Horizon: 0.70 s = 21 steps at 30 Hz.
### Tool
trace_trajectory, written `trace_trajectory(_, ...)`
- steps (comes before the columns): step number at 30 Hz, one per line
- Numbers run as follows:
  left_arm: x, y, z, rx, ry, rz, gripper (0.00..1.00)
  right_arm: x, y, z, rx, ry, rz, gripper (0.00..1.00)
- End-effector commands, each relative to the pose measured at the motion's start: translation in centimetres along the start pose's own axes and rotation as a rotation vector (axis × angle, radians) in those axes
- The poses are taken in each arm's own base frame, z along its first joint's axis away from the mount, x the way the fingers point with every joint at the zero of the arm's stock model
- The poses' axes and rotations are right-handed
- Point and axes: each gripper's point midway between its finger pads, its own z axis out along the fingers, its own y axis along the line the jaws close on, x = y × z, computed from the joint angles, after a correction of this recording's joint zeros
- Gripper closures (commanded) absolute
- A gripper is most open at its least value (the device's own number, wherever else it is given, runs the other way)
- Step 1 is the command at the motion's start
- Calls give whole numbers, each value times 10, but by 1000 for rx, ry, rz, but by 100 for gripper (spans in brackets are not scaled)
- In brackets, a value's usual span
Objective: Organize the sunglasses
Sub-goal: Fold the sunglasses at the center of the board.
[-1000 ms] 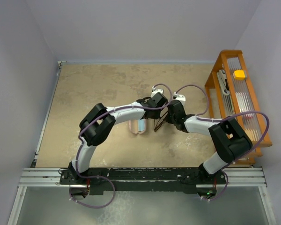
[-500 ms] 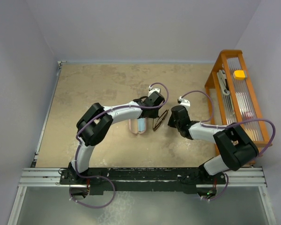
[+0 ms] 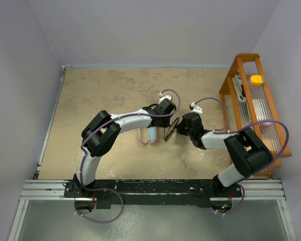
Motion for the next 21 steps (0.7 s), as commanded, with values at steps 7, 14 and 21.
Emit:
trace_trajectory(7,-25,-22,-20,77,-67,-34,100,12,6,16,-18,76,-18,100)
trace_trajectory(14,-28,-25,-23,88,-74,-30,100,11,10,20,-28,84,-28,100)
trace_trajectory(21,-31,-26,-23,78,-73,-13,92,7,5,12,-7,72,-35,100)
